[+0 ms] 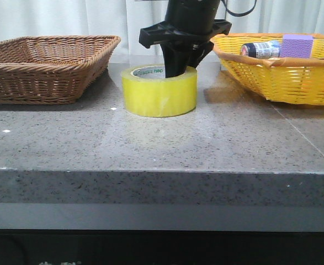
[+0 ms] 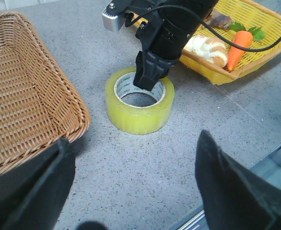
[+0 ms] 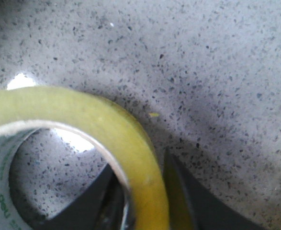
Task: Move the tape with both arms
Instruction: 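Open the right gripper and withdraw it upward from the tape, then move the left gripper over the tape roll and lower onto its rim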
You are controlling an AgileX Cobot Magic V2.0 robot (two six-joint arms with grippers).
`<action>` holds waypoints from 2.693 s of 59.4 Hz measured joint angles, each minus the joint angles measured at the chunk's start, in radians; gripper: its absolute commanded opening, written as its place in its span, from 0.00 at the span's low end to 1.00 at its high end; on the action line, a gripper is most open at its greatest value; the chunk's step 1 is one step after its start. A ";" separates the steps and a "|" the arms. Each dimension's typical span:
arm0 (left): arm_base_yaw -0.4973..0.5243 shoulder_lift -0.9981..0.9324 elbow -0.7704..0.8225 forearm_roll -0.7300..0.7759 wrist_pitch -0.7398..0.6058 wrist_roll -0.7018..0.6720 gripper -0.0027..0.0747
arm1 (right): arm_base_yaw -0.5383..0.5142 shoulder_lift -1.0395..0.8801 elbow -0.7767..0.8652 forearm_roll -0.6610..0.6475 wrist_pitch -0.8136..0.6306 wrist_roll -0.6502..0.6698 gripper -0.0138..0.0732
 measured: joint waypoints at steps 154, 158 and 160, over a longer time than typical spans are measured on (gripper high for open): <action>0.000 0.295 -0.321 0.021 0.174 0.177 0.76 | 0.000 -1.396 1.135 0.126 -0.428 0.034 0.60; 0.000 0.350 -0.368 0.022 0.187 0.205 0.76 | 0.000 -1.396 1.135 0.127 -0.428 0.034 0.60; -0.002 0.378 -0.391 0.022 0.196 0.221 0.76 | 0.000 -1.396 1.135 0.127 -0.428 0.034 0.60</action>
